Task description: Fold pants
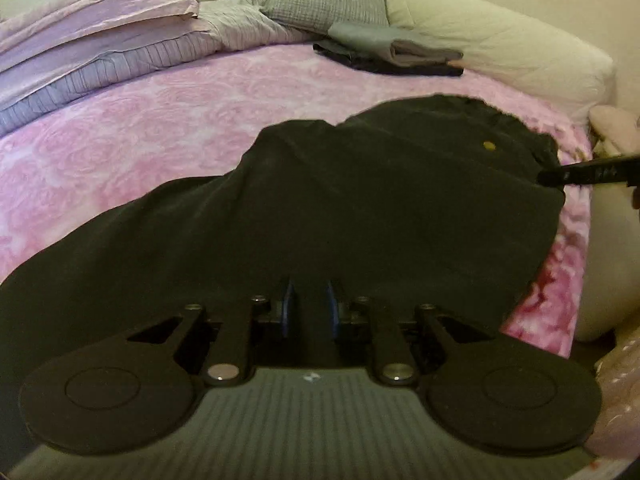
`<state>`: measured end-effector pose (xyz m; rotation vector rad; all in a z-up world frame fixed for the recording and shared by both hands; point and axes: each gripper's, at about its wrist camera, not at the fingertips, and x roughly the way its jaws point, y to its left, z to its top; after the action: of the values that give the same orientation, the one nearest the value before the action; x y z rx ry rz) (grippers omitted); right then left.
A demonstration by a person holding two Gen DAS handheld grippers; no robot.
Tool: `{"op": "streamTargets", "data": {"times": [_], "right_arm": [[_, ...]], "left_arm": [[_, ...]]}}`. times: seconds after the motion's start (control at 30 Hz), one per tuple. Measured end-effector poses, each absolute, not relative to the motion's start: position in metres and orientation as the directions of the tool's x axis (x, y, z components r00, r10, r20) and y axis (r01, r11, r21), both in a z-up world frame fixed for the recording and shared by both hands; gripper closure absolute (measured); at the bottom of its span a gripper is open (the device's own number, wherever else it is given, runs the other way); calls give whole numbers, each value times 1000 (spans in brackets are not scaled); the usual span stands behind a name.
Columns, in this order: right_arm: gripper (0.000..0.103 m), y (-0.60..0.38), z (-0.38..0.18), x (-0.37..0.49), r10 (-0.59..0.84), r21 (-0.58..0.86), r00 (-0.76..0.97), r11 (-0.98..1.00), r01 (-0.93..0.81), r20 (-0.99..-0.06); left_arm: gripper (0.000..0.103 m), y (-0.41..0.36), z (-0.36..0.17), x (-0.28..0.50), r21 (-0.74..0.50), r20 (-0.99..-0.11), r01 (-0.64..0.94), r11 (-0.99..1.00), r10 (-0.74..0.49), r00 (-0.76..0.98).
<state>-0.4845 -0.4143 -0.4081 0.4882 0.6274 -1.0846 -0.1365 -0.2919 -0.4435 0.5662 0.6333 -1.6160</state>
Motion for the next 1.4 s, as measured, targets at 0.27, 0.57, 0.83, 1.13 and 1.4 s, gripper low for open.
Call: {"op": "streamTargets", "data": {"times": [0.27, 0.57, 0.83, 1.13, 1.4], "right_arm": [[75, -384, -415, -516, -690, 457, 469, 221, 862, -551], [73, -337, -377, -439, -831, -45, 277, 339, 940, -482], [70, -314, -437, -375, -797, -227, 252, 432, 873, -549], [34, -240, -365, -394, -717, 45, 360, 419, 907, -597], [31, -166, -347, -389, -683, 87, 429, 475, 876, -592]], "left_arm": [[88, -272, -452, -107, -154, -612, 982, -110, -770, -182], [76, -208, -437, -84, -113, -602, 993, 31, -797, -44], [75, -159, -440, -59, -131, -616, 966, 221, -782, 95], [61, -93, -391, -75, -142, -670, 946, 290, -732, 124], [48, -47, -361, -90, -72, -673, 952, 297, -720, 173]]}}
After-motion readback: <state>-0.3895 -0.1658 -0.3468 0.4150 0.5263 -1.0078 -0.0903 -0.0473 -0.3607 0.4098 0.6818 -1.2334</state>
